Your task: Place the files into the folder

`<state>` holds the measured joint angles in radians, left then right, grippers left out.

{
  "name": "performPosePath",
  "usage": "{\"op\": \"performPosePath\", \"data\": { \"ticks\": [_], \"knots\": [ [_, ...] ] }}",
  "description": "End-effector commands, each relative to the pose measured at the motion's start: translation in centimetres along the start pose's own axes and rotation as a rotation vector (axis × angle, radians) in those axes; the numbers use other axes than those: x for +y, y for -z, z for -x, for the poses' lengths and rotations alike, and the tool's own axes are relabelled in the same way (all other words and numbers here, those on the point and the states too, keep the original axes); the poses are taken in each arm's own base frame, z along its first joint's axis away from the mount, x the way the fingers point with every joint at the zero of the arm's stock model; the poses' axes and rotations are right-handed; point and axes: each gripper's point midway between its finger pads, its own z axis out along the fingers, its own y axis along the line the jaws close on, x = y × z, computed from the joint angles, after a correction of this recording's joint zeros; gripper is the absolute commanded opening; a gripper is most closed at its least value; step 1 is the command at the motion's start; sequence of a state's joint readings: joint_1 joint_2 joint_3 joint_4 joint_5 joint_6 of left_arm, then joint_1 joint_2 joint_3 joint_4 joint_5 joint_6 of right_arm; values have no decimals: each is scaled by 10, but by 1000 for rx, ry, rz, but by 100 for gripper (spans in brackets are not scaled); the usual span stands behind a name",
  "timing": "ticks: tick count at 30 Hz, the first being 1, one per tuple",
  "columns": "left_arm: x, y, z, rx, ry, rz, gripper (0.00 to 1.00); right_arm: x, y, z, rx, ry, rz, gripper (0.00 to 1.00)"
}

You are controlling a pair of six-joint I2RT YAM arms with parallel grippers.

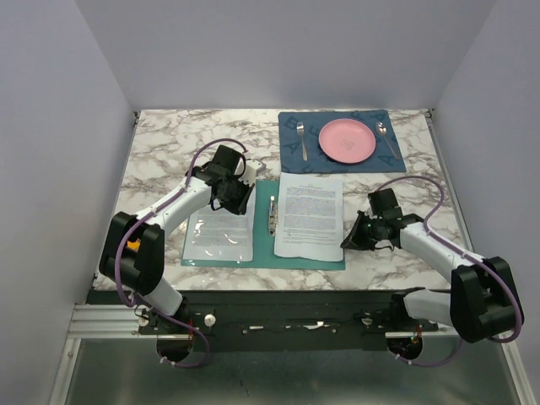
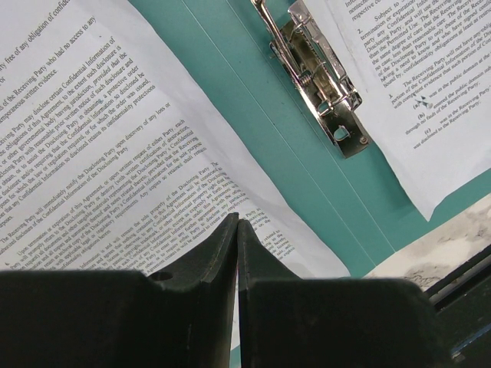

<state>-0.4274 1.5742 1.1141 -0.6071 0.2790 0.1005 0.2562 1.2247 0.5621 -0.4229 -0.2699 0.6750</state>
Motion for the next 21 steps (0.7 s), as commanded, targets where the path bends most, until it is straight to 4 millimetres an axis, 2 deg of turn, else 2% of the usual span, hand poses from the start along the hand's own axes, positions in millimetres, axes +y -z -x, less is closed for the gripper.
{"op": "performPosePath", "data": {
  "ticks": [1,10,12,14,15,16,17,18,19,21],
  "knots": [
    [1,3,2,-19,-7,16,16,4,-4,-11,51,48,29,1],
    [1,3,3,-19,-5,14,16,-5,4,-14,72,163,-33,0],
    [1,3,4,-21,-6,14,16,1,6,-15,87,199,-23,1],
    [1,3,5,-22,-5,14,16,-5,4,-18,123,205,-71,1],
    [1,3,5,-24,-7,13,16,-5,4,-18,133,211,-76,3],
    [1,4,6,-25,-7,13,15,-1,5,-14,130,214,-72,11],
    [1,4,6,-27,-9,14,15,1,6,-12,128,213,-76,32],
    [1,4,6,-25,-9,15,15,4,7,-9,121,211,-71,41],
    [1,4,5,-22,-9,16,15,14,11,1,98,216,-56,45],
    [2,5,4,-22,-12,19,15,18,16,13,79,203,-91,53]
  ]
}}
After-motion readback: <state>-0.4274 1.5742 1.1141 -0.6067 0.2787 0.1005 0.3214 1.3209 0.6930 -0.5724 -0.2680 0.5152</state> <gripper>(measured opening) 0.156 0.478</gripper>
